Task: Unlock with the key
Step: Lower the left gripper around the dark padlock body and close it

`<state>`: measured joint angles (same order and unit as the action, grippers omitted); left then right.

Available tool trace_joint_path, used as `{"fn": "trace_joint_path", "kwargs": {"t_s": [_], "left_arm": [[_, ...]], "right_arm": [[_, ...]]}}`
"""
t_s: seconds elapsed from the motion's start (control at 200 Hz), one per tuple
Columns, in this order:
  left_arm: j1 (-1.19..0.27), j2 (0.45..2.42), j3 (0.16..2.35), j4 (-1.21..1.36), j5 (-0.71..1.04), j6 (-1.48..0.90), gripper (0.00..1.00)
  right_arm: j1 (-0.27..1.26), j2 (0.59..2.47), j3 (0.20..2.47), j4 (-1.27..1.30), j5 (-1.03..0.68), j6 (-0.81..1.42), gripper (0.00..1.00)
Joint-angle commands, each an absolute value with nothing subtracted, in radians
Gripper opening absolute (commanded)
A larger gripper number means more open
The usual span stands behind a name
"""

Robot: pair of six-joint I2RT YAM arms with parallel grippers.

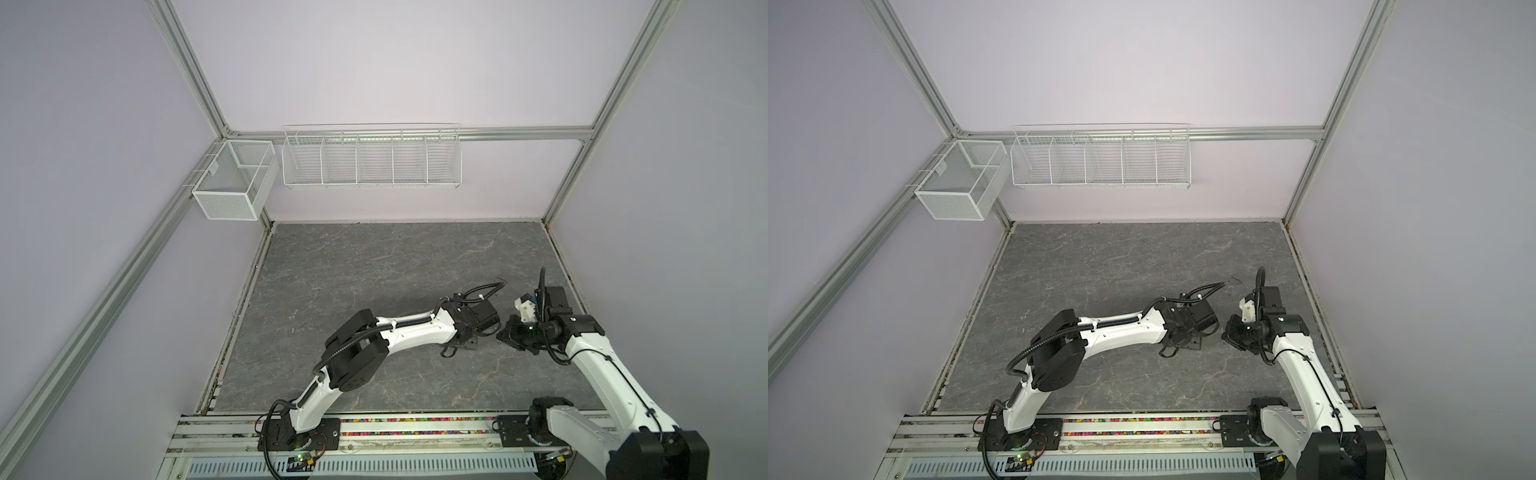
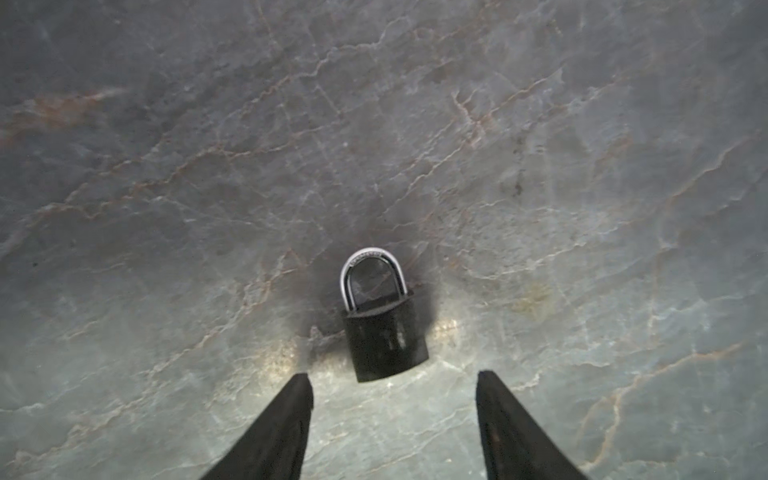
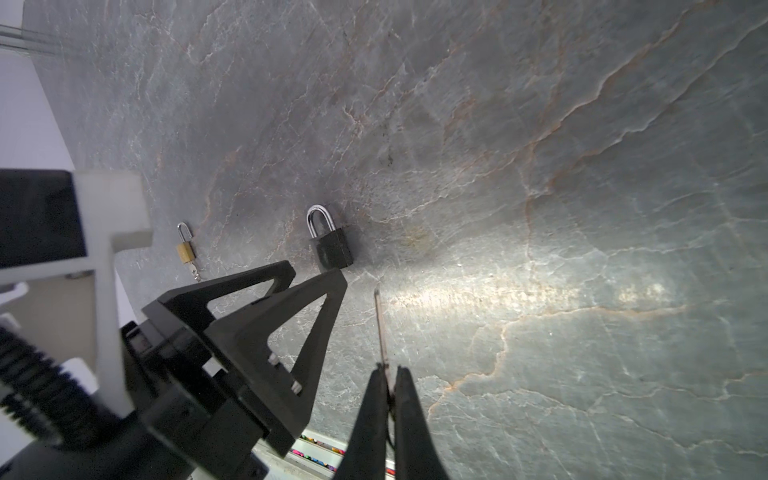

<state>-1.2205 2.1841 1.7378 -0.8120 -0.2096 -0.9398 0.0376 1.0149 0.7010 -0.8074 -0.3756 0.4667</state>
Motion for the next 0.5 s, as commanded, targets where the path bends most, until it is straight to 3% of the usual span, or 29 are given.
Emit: {"fn": "trace_joint_path", "kwargs": {"t_s": [0.0,0.495], "left_arm": [[-1.224,2.235,1.798,-0.875,-0.241,-0.968,0.63],[-1.215,2.322,1.911,-0.945,-0.293,-0.983,0.53]], "right_arm": [[0.029,1.016,0.684,-0.784,-0.415,0.449,0.07],[0.026,1.009,0.686,-0.784,-0.413,0.443,0.07]]}}
